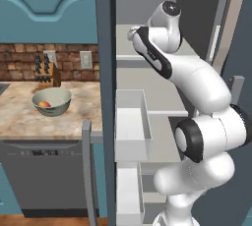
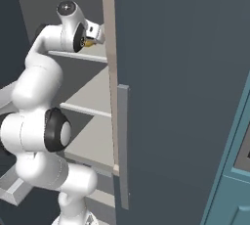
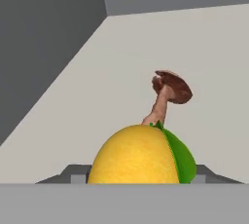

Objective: Take the mango, lemon, and mushroom from the freezer and place them in the bowl on the counter.

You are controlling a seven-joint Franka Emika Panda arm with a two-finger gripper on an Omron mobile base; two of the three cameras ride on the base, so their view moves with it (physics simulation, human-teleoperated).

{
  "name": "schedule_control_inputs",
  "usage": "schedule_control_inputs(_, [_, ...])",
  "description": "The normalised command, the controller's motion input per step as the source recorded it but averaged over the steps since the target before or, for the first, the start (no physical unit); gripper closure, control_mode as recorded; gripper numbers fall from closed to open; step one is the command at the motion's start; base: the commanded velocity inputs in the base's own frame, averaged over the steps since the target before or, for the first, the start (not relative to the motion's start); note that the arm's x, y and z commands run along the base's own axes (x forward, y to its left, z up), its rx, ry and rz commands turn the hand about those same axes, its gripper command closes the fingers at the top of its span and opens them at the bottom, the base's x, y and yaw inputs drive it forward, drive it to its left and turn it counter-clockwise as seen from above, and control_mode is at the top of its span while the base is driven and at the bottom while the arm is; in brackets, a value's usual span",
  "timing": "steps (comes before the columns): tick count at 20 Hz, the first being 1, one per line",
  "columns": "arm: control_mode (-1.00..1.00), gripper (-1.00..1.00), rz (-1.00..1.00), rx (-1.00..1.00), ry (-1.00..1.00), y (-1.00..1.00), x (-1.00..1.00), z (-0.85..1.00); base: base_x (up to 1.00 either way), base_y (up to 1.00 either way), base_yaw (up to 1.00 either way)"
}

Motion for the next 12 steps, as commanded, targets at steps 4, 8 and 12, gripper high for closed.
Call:
schedule_control_inputs(4, [-1.00, 1.00, 0.00, 0.00, -0.25, 0.00, -0.80, 0.22, 0.00, 0.00, 0.00])
schedule_control_inputs(8, [-1.00, 1.00, -0.01, 0.00, -0.31, -0.02, -1.00, 0.11, 0.00, 0.00, 0.00])
schedule_control_inputs(12, [-1.00, 1.00, -0.02, 0.02, -0.11, -0.07, -1.00, 0.16, 0.00, 0.00, 0.00])
